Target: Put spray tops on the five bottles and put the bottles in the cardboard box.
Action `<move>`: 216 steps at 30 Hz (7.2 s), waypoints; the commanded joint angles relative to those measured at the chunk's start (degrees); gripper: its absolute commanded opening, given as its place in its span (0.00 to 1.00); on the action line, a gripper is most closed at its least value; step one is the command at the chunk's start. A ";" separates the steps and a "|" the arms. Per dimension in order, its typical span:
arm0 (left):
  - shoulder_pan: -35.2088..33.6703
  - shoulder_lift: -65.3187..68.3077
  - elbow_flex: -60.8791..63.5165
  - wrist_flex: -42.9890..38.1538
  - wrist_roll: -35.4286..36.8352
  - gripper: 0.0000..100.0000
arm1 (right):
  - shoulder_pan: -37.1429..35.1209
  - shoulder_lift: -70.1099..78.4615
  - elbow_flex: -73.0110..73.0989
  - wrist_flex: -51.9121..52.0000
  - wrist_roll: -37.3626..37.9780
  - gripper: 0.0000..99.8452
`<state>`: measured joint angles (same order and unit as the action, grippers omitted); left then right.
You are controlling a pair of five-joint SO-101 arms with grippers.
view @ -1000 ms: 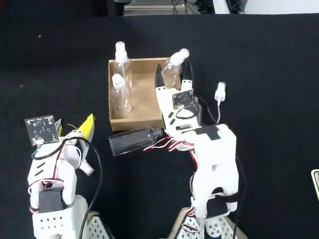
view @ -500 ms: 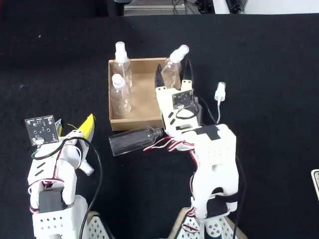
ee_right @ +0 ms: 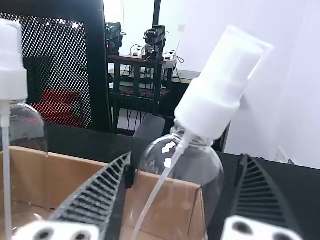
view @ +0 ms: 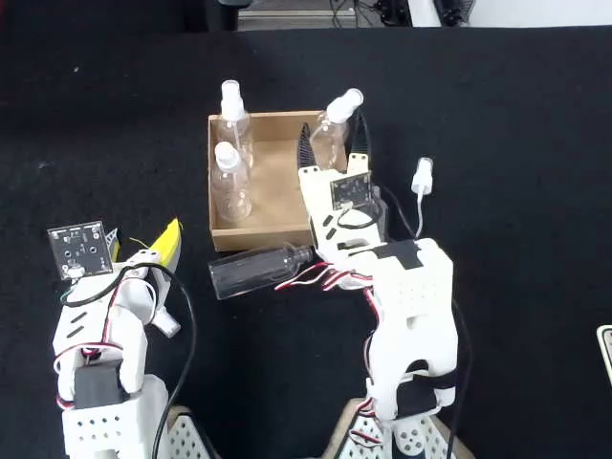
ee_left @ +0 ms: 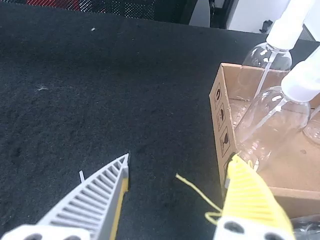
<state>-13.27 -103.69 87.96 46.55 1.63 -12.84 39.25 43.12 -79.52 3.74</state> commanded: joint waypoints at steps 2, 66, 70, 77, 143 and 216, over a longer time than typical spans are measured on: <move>0.75 -0.70 -0.75 -0.44 0.35 0.29 | -0.79 -3.74 0.04 -1.05 0.62 0.28; 0.75 -0.70 -0.75 -0.53 0.35 0.29 | -0.70 -17.89 8.22 9.85 0.18 0.36; 0.75 -0.70 -0.75 -0.62 0.35 0.29 | -0.97 -22.64 10.86 12.22 0.09 0.36; 0.57 -0.70 -0.66 -0.79 0.35 0.29 | -0.53 -24.84 10.51 18.02 -2.99 0.36; 0.31 -0.70 -0.66 -0.70 0.35 0.29 | -4.31 -76.26 15.96 94.33 -8.62 0.01; 0.22 -0.70 -0.57 -0.70 0.35 0.29 | -0.26 -30.20 -12.18 95.91 -8.26 0.01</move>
<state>-13.27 -103.69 87.96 46.55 1.63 -13.89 7.96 33.01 18.15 -4.79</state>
